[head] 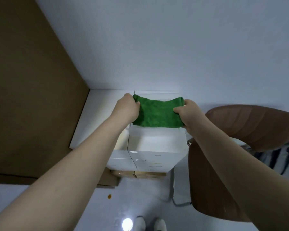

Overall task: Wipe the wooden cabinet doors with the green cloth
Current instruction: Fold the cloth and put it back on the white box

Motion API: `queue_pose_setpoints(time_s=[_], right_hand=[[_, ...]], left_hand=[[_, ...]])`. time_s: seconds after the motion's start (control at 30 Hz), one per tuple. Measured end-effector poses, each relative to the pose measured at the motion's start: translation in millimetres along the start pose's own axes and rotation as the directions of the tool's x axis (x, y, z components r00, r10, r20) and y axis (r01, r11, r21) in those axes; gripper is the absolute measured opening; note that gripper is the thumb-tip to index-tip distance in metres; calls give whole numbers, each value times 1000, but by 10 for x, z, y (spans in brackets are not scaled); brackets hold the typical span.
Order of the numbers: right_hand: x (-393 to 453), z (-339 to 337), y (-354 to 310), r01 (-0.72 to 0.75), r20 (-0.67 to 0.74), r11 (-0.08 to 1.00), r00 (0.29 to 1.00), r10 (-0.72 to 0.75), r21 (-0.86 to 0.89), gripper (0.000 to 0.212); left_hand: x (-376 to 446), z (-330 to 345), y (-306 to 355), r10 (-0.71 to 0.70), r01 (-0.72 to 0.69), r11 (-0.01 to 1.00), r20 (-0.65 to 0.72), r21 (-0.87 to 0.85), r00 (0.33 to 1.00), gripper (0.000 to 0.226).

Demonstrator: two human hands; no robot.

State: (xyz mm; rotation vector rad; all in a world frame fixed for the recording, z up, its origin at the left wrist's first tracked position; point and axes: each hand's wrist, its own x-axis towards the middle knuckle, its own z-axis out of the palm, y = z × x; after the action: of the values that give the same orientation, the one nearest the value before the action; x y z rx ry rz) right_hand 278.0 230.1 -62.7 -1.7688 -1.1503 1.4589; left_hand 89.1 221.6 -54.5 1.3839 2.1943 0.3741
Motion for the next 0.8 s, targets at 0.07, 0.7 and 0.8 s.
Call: queue_pose_setpoints(time_s=[0.07,0.7,0.8], right_hand=[[113,57,67,-6,-27,998,1000,4,-59,15],[653,242,296,85,9,606,992,-128,-791,44],[608,280,312,76,-2,559,990,-138,-826,47]], left_hand=[[80,107,-16,-6,5,998,14,68,1000,35],[517,704,-30,-181,141,937,99,319,978,62],[477,685,-26,-157,92,924,148,370,977,67]])
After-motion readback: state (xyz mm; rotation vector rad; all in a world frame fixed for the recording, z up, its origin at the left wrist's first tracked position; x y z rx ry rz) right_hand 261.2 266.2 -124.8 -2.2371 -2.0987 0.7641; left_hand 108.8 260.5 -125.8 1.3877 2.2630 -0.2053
